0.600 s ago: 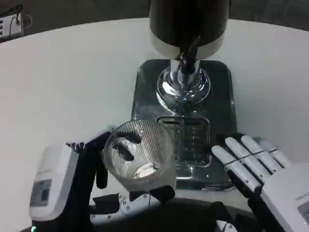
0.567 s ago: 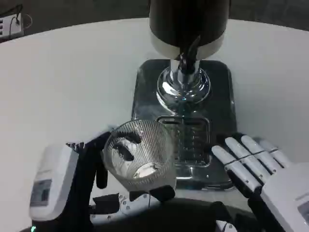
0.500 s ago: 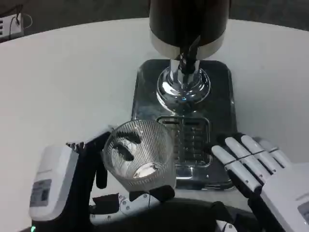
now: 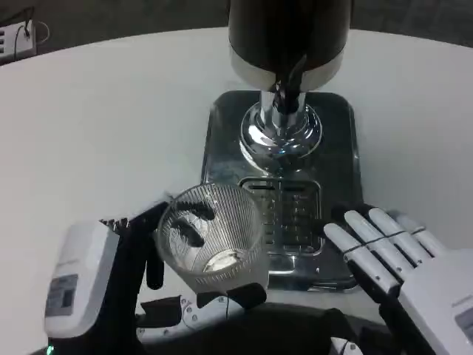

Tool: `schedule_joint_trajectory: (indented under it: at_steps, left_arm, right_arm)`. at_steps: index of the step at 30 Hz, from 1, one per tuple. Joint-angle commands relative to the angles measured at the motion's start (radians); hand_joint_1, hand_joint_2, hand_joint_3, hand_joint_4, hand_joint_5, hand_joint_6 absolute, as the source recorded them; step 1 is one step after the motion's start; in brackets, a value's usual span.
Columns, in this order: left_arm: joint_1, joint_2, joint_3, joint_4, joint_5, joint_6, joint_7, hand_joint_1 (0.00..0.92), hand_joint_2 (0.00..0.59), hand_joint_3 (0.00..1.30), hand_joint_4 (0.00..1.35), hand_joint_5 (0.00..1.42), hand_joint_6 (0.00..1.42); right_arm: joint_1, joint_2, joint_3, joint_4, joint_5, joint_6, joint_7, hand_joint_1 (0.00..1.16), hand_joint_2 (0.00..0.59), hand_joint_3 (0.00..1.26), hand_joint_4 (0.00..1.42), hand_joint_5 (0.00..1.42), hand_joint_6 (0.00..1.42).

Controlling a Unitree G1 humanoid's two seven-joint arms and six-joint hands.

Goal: Grasp the cup under the faucet to collect the drink, then remove the cup.

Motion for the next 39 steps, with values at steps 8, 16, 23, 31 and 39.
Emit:
schedule_joint_trajectory:
  at_steps: [8, 16, 23, 31, 39]
  left_arm:
    - [-0.094, 0.012, 0.025, 0.087, -0.004, -0.003, 0.024, 0.804, 0.001, 1.0, 1.09, 1.23, 1.37]
    - [-0.278, 0.03, 0.007, 0.268, 0.036, 0.015, 0.058, 0.804, 0.001, 1.0, 1.09, 1.23, 1.37]
    - [-0.448, 0.023, -0.054, 0.461, 0.071, 0.037, 0.113, 0.804, 0.001, 1.0, 1.09, 1.23, 1.37]
    - [-0.624, 0.024, -0.123, 0.696, 0.096, 0.049, 0.185, 0.804, 0.001, 1.0, 1.09, 1.23, 1.37]
    - [-0.734, 0.012, -0.182, 0.843, 0.097, 0.052, 0.239, 0.798, 0.011, 0.99, 1.07, 1.21, 1.37]
  right_arm:
    - [0.015, 0.014, 0.002, -0.012, -0.001, 0.014, 0.016, 0.26, 0.517, 0.14, 0.07, 0.09, 0.13]
    - [0.041, 0.017, -0.021, -0.013, 0.004, 0.023, 0.008, 0.26, 0.517, 0.14, 0.07, 0.09, 0.13]
    - [0.047, 0.016, -0.048, -0.011, 0.017, 0.021, 0.004, 0.26, 0.517, 0.14, 0.07, 0.09, 0.13]
    - [0.061, 0.013, -0.086, -0.008, 0.037, 0.015, 0.004, 0.26, 0.517, 0.14, 0.07, 0.09, 0.13]
    - [0.063, 0.019, -0.093, -0.009, 0.041, 0.015, 0.01, 0.26, 0.517, 0.14, 0.08, 0.09, 0.13]
